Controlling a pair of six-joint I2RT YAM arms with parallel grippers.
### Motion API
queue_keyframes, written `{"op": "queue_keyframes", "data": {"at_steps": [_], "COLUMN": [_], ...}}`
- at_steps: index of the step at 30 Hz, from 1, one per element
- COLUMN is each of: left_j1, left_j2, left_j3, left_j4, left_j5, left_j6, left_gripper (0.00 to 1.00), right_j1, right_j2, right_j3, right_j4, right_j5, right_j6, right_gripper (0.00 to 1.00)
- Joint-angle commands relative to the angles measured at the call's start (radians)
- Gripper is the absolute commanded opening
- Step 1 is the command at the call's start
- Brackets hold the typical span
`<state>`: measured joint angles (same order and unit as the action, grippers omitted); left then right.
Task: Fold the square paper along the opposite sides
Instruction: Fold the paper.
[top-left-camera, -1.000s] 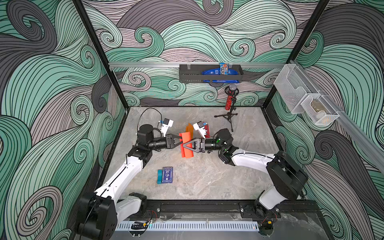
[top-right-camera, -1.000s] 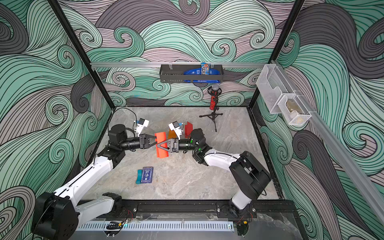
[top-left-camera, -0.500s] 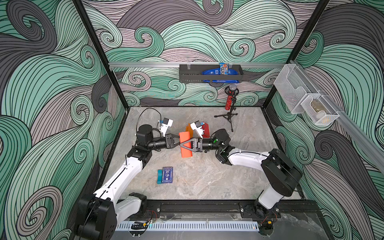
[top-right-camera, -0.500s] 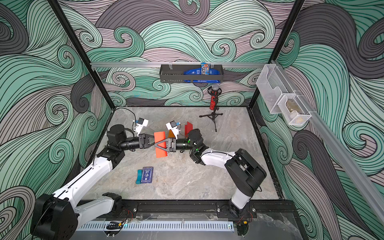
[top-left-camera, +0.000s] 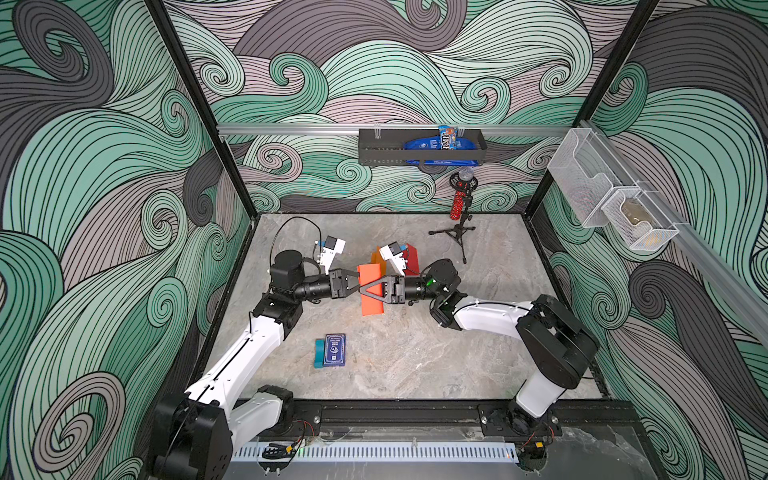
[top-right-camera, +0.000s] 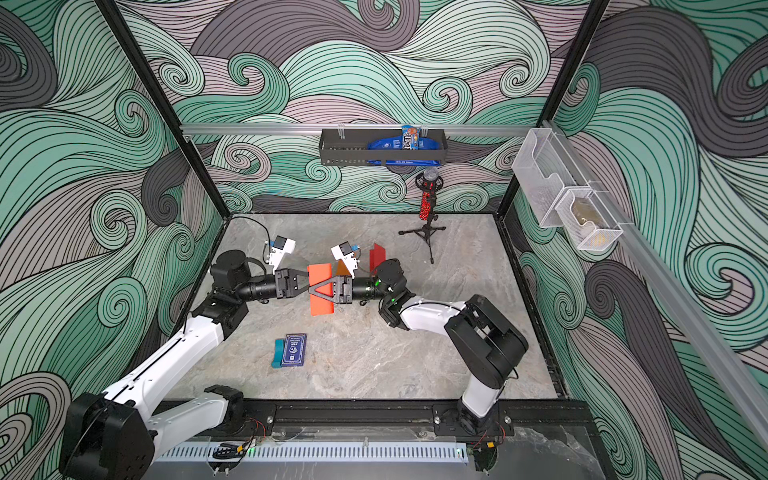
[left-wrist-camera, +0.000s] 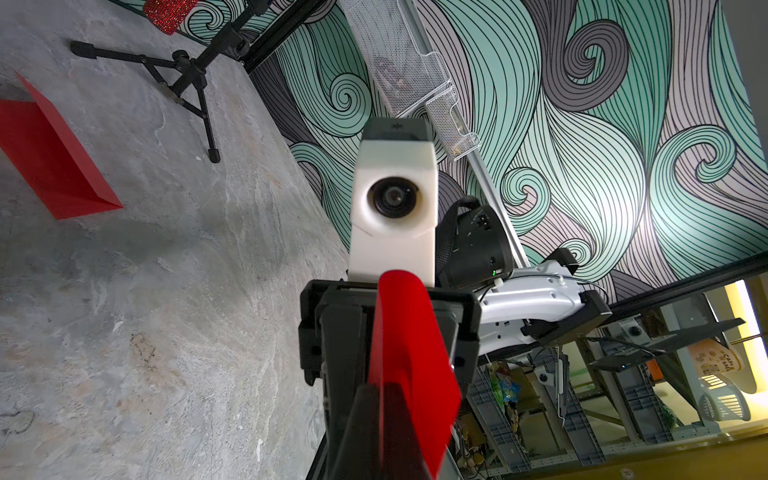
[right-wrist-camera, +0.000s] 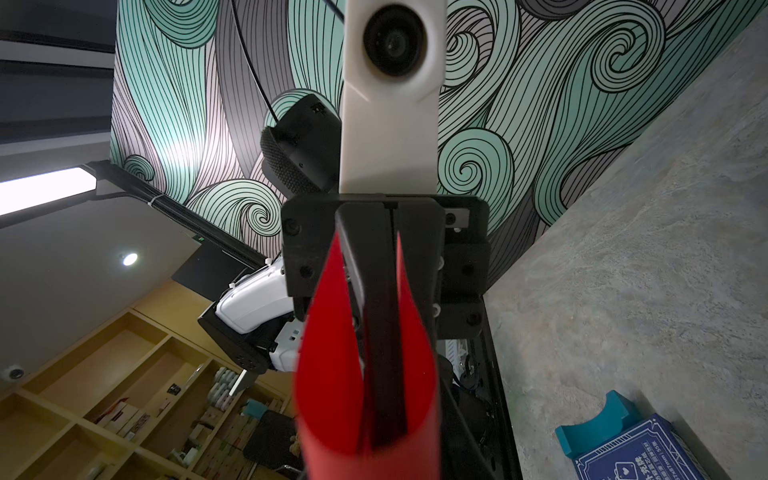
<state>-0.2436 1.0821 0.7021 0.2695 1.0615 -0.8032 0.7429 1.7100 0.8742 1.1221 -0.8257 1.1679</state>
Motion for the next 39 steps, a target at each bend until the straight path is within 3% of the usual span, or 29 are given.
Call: {"op": "queue_keyframes", "data": {"at_steps": [1,23,39], "left_j1": [0.004,0.004,0.004], "left_j2": [-0.006,-0.006,-0.009], "left_j3": [0.000,0.012,0.017], "left_j4": [-0.011,-0.039,-0.049], "left_j5": [-0.020,-0.028,-0.032], "left_j6": [0.022,0.042,0.052], "left_gripper": [0.00,0.00,0.00], "right_j1": [0.010,0.013,0.015], "right_j2": [0.010,0.015,0.015], "right_j3": [0.020,0.030,0.031], "right_j4": [0.081,0.045,0.031], "right_j5": [-0.032,-0.096,-0.132], "right_j6": [0.016,0.004,-0.002], "right_gripper": [0.20,0.26,0.21]}}
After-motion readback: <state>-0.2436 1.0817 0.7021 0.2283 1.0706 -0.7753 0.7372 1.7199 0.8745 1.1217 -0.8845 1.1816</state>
